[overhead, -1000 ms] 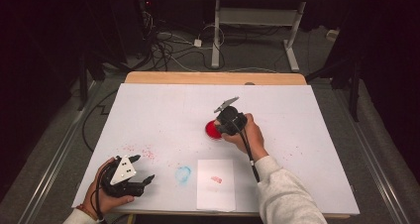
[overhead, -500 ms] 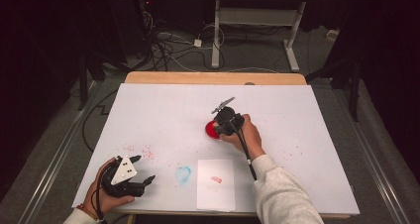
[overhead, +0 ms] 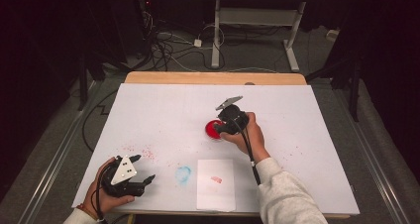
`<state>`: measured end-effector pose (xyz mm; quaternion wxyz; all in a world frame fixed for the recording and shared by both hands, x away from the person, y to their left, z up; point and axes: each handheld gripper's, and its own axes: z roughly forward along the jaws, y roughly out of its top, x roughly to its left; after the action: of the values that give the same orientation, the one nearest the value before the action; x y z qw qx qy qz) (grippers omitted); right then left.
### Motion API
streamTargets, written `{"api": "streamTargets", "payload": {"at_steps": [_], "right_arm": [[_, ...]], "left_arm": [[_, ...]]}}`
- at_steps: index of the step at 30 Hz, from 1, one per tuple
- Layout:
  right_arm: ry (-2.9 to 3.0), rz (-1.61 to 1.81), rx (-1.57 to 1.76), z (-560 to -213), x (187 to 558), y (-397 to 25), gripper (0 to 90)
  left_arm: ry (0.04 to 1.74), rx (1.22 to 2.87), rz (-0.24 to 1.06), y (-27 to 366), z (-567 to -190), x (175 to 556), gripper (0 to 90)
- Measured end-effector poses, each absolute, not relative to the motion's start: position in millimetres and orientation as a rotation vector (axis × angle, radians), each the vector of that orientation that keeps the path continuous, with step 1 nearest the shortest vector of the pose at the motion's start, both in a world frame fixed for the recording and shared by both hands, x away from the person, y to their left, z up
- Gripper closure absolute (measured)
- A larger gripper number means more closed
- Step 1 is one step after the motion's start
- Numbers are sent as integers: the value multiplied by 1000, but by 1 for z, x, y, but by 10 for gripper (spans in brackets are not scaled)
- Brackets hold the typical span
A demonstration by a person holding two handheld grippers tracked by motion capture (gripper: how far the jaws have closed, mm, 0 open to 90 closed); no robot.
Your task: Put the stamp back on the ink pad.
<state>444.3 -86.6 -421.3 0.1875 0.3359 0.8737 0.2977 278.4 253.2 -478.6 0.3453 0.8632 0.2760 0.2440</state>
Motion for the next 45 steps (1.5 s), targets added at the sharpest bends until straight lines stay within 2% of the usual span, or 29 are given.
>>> {"api": "streamTargets", "payload": {"at_steps": [14,25,45], "right_arm": [[2323,963,855,-403,419,-105,392],[2239,1012,837,-399,402,-119,319],[2150,1041,760,-397,371,-137,304]], "left_arm": [[714,2250,631,251,-479,278,200],[715,2254,630,251,-480,279,200],[727,2256,623,248,-480,278,200]]}}
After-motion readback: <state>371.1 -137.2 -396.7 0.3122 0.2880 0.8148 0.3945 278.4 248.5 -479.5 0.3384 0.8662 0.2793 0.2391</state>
